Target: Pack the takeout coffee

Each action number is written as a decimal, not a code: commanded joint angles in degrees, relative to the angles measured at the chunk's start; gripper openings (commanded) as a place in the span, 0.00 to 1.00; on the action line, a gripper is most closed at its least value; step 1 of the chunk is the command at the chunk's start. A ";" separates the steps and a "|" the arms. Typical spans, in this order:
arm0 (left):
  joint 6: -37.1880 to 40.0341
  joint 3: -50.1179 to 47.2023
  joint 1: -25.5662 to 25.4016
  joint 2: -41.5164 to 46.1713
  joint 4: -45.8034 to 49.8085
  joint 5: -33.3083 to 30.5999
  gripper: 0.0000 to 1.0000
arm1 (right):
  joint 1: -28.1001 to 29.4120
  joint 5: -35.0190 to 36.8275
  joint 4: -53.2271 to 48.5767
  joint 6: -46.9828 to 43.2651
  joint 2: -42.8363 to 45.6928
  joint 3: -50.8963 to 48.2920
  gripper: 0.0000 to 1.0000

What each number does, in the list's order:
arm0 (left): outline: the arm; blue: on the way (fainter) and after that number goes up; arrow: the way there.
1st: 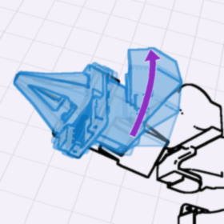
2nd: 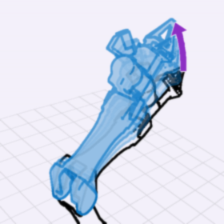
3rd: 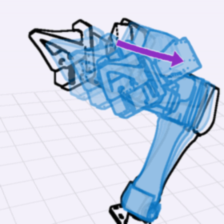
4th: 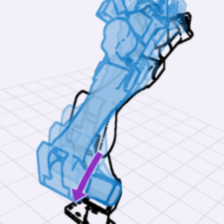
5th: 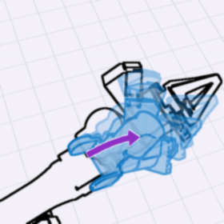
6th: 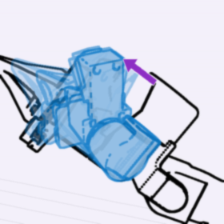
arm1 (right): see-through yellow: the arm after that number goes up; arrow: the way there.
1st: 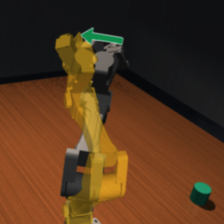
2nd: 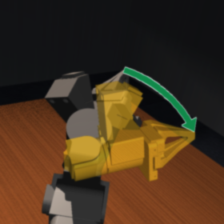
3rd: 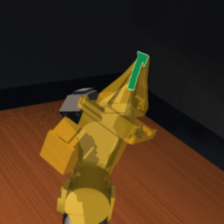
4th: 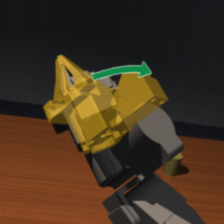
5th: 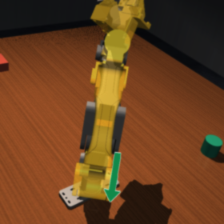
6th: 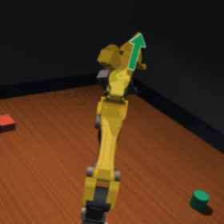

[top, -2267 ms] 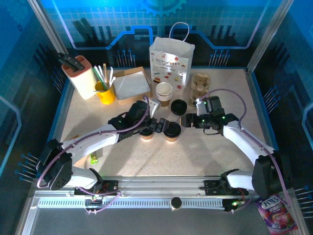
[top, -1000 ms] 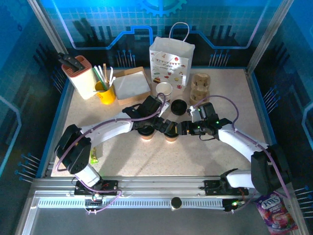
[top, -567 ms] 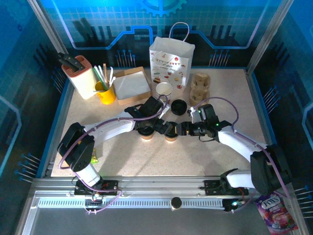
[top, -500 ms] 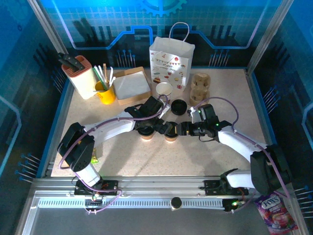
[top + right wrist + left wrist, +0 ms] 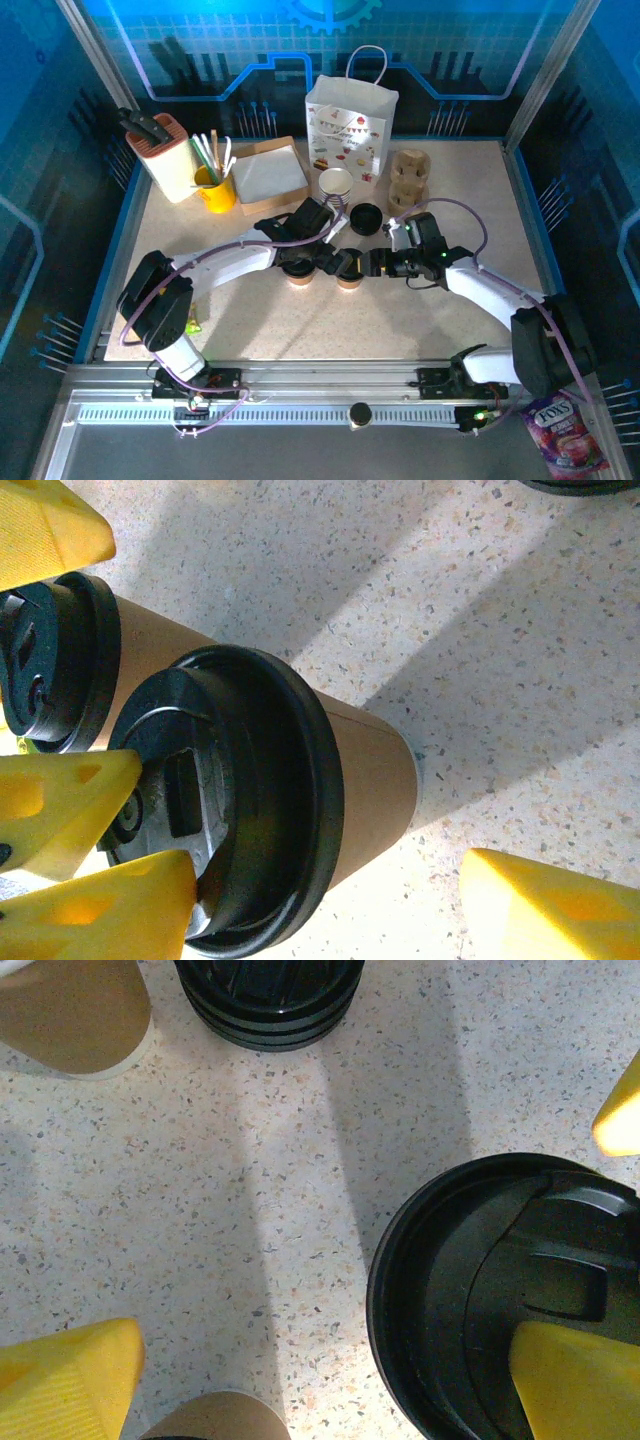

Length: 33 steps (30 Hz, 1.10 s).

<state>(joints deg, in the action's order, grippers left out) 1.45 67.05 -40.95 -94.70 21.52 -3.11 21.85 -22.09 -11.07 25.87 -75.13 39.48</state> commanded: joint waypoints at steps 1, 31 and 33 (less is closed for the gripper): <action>-0.38 0.34 -0.31 2.41 1.22 0.87 0.94 | -0.10 1.73 -5.51 -0.11 0.62 2.25 0.71; 10.80 -2.98 -3.44 1.58 -4.80 0.13 0.95 | -3.48 -6.10 1.40 1.36 -10.99 8.57 0.70; 10.87 -3.10 -3.44 1.27 -4.40 0.04 0.95 | -3.48 -5.61 1.33 0.99 -11.34 7.64 0.70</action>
<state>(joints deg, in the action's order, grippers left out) 10.52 62.87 -44.31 -92.01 15.94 -1.87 18.31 -27.51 -10.50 26.96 -85.34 47.75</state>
